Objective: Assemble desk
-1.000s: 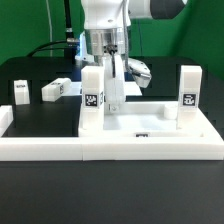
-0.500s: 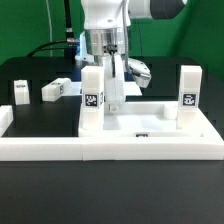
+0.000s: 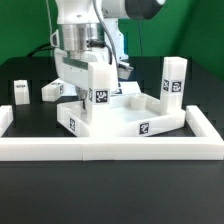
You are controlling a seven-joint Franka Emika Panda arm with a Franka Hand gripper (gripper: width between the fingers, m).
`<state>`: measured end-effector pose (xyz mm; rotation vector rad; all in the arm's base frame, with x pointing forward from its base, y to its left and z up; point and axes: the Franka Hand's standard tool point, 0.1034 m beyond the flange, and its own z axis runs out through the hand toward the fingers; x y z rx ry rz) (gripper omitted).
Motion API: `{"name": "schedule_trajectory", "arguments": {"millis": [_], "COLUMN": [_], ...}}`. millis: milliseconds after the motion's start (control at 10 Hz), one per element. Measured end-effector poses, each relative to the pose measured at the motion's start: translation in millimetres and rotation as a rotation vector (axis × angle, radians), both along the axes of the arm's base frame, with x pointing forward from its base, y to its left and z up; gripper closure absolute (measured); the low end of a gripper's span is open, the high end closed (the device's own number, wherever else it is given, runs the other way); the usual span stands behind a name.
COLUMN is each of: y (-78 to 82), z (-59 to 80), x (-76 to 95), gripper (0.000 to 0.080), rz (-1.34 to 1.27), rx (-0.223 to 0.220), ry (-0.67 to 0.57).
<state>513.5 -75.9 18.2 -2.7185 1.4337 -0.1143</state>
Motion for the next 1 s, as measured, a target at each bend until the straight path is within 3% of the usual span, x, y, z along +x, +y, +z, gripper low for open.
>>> {"name": "schedule_trajectory", "arguments": {"millis": [100,400,500,600,800,1000], "y": [7.1,2.0,-9.2,-31.5,-25.8,-31.2], "z": [-0.2,-0.9,4.7,7.1,6.1,5.5], "x": [0.8,0.0,11.3,24.9,32.5,30.9], "gripper": [0.0736,0.0736,0.0736,0.0736,0.0736,0.0736], "rz": [0.055,0.261,0.474,0.683,0.824,0.928], "rx": [-0.007,-0.027,-0.04,-0.074,-0.116,-0.13], "ry": [0.002,0.001,-0.01,-0.038,-0.052,-0.043]}}
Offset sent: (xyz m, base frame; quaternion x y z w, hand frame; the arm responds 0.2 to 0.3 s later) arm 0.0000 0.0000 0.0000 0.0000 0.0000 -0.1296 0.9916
